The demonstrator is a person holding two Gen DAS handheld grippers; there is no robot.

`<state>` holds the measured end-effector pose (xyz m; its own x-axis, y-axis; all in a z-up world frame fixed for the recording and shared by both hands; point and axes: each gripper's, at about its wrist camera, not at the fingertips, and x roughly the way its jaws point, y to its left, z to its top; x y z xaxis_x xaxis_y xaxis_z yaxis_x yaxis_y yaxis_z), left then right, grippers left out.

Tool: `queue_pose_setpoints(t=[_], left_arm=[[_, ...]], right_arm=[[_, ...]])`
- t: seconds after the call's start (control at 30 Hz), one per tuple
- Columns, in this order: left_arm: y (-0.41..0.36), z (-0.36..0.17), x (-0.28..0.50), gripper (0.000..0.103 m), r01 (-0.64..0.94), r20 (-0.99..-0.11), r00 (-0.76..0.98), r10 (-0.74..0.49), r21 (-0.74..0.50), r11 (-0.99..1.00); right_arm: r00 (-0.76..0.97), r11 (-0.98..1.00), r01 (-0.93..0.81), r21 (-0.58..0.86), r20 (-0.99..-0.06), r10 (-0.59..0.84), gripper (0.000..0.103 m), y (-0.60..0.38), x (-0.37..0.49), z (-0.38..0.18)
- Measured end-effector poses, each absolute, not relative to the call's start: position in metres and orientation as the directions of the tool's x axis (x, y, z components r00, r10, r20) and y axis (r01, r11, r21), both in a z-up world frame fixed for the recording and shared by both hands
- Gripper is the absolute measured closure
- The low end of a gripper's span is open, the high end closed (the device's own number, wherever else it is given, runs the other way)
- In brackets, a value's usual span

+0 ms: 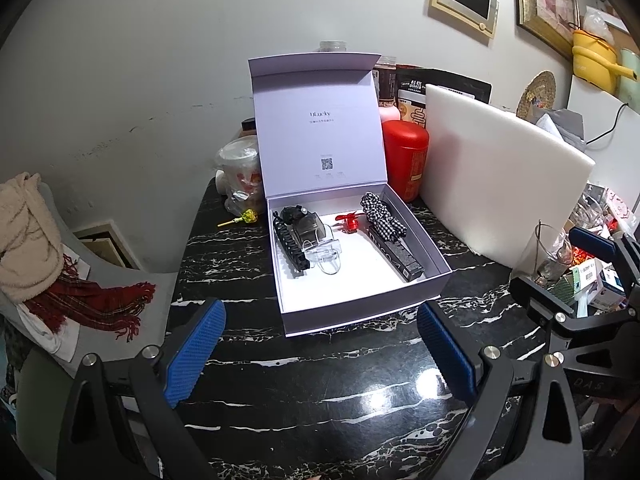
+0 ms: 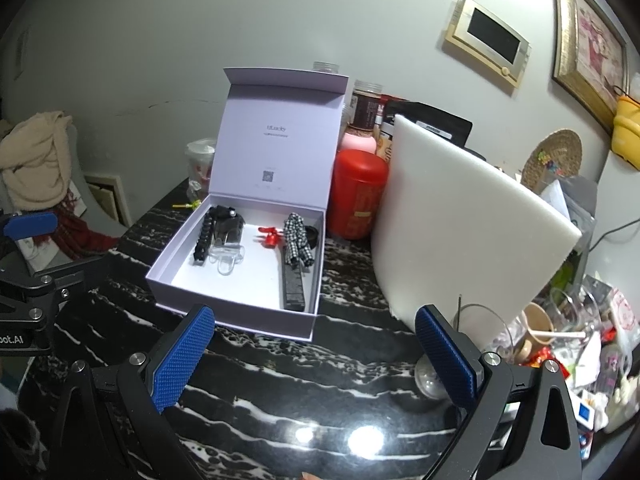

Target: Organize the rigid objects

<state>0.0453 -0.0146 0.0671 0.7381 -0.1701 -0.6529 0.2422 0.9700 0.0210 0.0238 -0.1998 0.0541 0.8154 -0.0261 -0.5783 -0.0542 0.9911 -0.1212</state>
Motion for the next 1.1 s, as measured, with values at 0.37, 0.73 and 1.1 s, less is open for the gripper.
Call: queue_pose_setpoints(t=[0.37, 0.73, 1.1], left_arm=[[-0.0148, 0.0640, 0.0470, 0.005, 0.241, -0.664, 0.728, -0.168, 0.018, 0.970], [-0.0142, 0.0635, 0.0467, 0.005, 0.241, -0.662, 0.730, -0.169, 0.018, 0.970], [-0.0139, 0.0619, 0.0471, 0.005, 0.242, -0.668, 0.725, -0.170, 0.016, 0.970]], right_arm=[[0.808, 0.992, -0.061, -0.114, -0.588, -0.018, 0.001, -0.1992, 0.0258, 0.0519], [0.806, 0.992, -0.060, -0.115, -0.591, -0.020, 0.001, -0.1990, 0.0262, 0.0509], [0.801, 0.992, -0.061, -0.111, -0.598, -0.018, 0.001, -0.1984, 0.0281, 0.0493]])
